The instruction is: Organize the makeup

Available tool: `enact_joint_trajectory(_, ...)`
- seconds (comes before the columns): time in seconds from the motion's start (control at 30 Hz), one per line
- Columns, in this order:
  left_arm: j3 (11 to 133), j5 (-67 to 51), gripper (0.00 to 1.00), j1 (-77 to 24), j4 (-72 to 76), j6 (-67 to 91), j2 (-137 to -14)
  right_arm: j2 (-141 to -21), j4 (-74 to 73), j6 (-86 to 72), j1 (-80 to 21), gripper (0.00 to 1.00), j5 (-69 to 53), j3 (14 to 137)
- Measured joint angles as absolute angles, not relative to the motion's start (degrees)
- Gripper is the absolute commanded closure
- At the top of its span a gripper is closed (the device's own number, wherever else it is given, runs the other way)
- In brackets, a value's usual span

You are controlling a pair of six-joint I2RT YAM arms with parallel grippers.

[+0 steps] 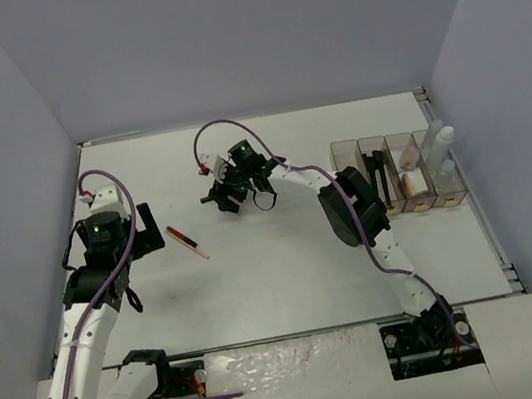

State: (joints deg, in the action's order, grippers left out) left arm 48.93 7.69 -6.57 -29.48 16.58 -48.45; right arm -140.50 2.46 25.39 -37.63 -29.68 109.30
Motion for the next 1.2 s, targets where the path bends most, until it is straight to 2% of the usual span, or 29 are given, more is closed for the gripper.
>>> enact_joint_trajectory(0.07,48.93,7.52,0.03,-6.57,-29.47,16.58,-48.45,-139.72,3.62,25.44,-38.16,0.62,-29.28,107.61)
enact_joint_trajectory(0.13,48.93,7.42,0.03,-6.55,-29.44,16.58,-48.45,-138.25,4.10,25.28,-38.87,0.83,-29.02,105.16)
enact_joint_trajectory(0.27,48.93,7.31,0.03,-6.55,-29.34,16.58,-48.42,-134.01,5.41,24.86,-40.60,1.00,-26.94,98.38)
enact_joint_trajectory(0.53,48.93,7.28,0.03,-6.27,-29.30,16.60,-48.31,-119.83,9.40,18.73,-42.64,1.00,-20.21,77.20)
enact_joint_trajectory(0.67,48.93,7.29,0.03,-6.24,-29.30,16.60,-48.31,-111.10,8.31,14.65,-42.38,1.00,-13.53,68.81)
enact_joint_trajectory(0.8,48.93,7.31,0.03,-6.24,-29.32,16.66,-48.31,-100.04,9.52,9.29,-41.30,1.00,-1.49,61.84)
enact_joint_trajectory(1.0,48.93,7.31,0.03,-6.24,-29.32,16.81,-48.34,-83.68,10.98,-0.41,-31.31,1.00,11.83,55.02)
enact_joint_trajectory(1.2,48.93,7.31,0.03,-6.24,-29.32,16.98,-48.61,-79.61,11.09,-5.99,-20.88,1.00,16.14,49.34)
